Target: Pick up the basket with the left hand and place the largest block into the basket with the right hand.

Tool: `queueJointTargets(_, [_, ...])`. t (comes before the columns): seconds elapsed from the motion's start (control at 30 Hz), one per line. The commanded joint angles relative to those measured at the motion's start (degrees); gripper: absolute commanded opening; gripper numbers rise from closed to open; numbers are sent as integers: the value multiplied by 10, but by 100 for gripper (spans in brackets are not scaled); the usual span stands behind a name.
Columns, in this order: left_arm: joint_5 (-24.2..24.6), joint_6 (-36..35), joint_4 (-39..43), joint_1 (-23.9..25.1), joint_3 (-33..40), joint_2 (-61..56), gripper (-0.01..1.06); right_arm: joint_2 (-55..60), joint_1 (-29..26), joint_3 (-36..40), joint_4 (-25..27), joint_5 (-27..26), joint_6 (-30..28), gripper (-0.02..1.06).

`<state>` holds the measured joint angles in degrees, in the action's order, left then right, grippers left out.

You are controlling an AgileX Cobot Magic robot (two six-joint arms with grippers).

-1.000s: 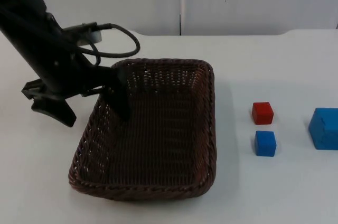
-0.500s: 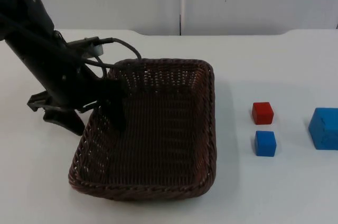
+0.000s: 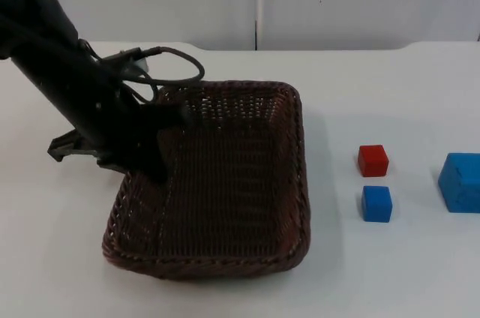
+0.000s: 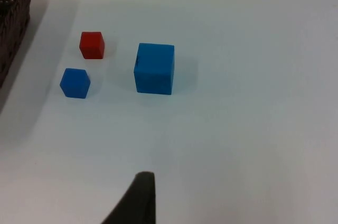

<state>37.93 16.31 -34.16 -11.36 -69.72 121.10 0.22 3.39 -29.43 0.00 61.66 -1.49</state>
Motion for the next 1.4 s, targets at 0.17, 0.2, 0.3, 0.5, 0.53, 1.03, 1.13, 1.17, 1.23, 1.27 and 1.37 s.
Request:
queueJointTargets(0.17, [36,-4,-25,0,-3,-49,0,-2,-4,-1,-3,1,-5,105])
queueJointTargets(0.2, [44,-4,-25,1,-3,-59,0,-2,-4,-1,-3,1,-5,105])
queueJointTargets(0.3, [64,-4,-25,1,-3,-82,0,-2,-4,-1,-3,1,-5,105])
queueJointTargets(0.5, [98,-8,-36,1,-2,-142,0,-2,-4,-1,-3,1,-5,105])
queueJointTargets(0.53, [107,-11,-37,1,-2,-155,0,-2,-4,-1,-3,1,-5,105])
queueJointTargets(1.03, [128,-45,-45,1,57,-269,0,-2,-4,-1,-3,1,-5,105])
queueJointTargets(1.13, [136,-46,-45,1,74,-276,0,-2,-4,-1,-3,1,-5,105])
queueJointTargets(1.17, [142,-46,-45,1,83,-279,0,-2,-4,-1,-3,1,-5,105])
queueJointTargets(1.23, [142,-46,-40,1,110,-285,0,-2,-4,-1,-3,1,-5,105])
queueJointTargets(1.27, [142,-46,-40,1,110,-285,0,-2,-4,-1,-3,1,-5,105])
queueJointTargets(1.37, [128,-46,-38,1,137,-286,0,-2,-4,-1,-3,1,-5,105])
